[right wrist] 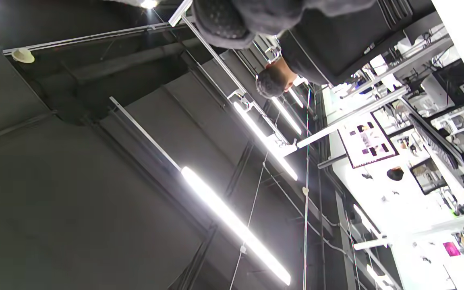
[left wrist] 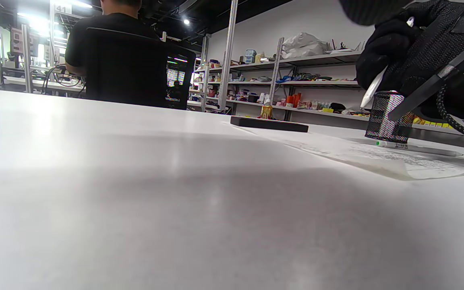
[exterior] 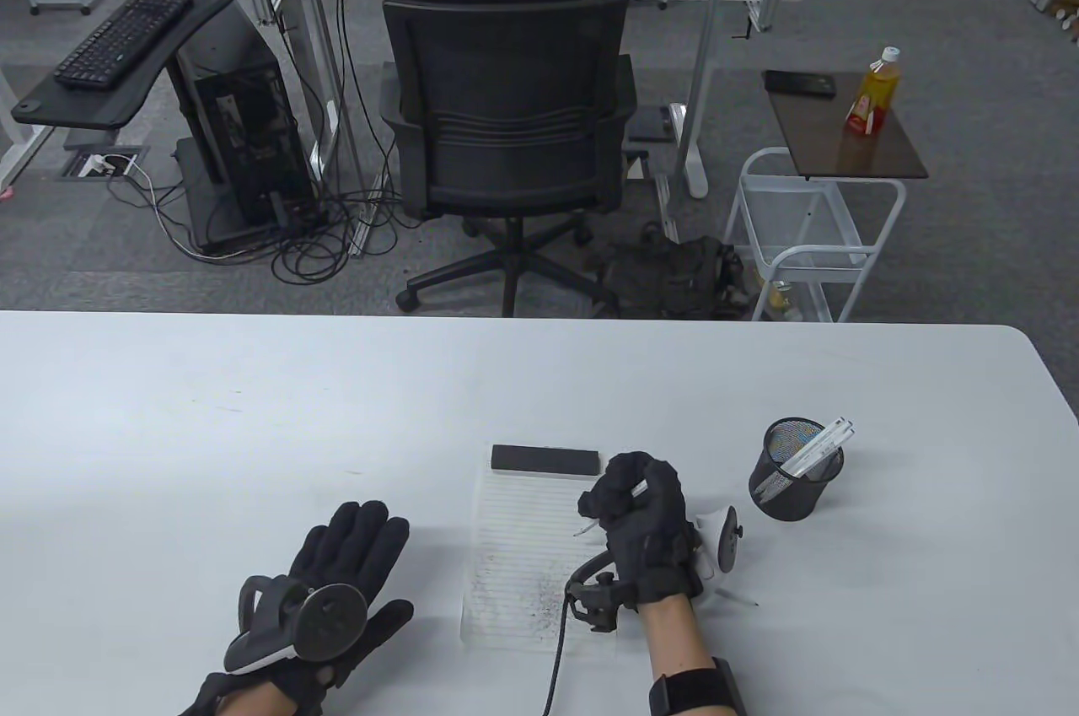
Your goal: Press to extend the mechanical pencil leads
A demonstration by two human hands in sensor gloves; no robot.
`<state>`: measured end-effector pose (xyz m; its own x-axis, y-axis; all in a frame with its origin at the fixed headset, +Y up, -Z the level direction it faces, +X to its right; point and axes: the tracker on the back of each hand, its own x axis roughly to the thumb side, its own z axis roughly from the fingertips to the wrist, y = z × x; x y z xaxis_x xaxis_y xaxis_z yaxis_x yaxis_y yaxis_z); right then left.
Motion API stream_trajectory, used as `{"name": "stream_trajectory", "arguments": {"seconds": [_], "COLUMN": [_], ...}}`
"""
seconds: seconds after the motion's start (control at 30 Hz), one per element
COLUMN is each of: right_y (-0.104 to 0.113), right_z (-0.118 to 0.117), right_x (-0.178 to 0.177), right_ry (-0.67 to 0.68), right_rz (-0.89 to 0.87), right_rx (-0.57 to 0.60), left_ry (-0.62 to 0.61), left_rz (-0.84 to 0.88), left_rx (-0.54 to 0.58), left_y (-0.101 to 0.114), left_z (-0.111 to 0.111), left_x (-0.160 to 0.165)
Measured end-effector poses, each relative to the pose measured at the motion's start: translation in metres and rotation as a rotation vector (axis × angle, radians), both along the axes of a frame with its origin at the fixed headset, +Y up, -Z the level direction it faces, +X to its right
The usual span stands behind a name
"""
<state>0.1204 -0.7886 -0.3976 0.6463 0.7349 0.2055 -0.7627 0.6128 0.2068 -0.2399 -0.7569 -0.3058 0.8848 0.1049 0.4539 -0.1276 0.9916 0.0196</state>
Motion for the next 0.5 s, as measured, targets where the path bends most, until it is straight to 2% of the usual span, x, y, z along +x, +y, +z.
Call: {"name": "stream_trajectory", "arguments": {"seconds": [0.3,0.5], "right_y": [-0.0017,-0.0013], "right_z": [-0.0005,-0.0006], "right_x": [0.0023,0.0044], "right_ry": [-0.022,-0.037], "right_rz": [-0.006,0.060], "right_rx": [-0.005,-0.008], "left_ry": [-0.002,-0.002], "left_rz": [0.000,-0.001], "left_rx": [0.001,0.000], "left_y": [0.0000,0.0000], "left_z": [0.0001,0.0002], "left_x": [0.0002,0.0002]}}
